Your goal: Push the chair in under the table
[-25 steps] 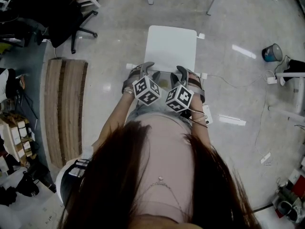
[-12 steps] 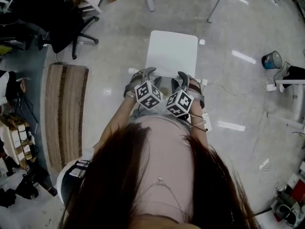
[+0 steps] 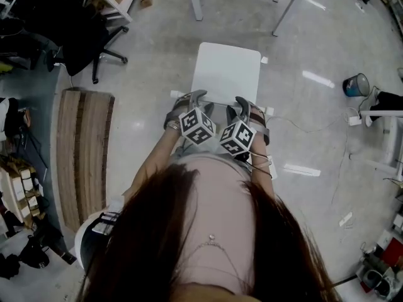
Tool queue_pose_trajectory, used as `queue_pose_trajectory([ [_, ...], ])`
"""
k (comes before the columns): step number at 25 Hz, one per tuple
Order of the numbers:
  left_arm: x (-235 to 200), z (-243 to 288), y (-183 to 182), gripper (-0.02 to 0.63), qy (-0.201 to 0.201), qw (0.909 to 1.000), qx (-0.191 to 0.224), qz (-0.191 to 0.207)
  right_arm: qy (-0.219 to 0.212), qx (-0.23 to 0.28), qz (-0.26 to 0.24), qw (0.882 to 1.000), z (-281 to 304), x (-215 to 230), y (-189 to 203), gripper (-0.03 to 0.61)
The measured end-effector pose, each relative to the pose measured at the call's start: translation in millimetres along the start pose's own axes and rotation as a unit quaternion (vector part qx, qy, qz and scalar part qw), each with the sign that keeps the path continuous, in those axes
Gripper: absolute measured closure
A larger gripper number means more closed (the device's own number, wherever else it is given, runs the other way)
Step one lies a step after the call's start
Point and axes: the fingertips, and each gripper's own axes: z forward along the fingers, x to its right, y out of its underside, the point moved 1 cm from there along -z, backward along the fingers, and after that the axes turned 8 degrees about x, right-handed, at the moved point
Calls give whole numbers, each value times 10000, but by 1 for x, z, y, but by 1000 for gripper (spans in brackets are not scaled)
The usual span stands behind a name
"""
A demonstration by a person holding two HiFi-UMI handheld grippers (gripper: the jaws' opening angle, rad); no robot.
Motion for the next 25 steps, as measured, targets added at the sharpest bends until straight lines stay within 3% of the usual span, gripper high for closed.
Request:
queue_pose_trajectory([
  [25,-43,27,-9,426,170,9994,257,166,138,-168,135,9997,37,34,-12,390],
])
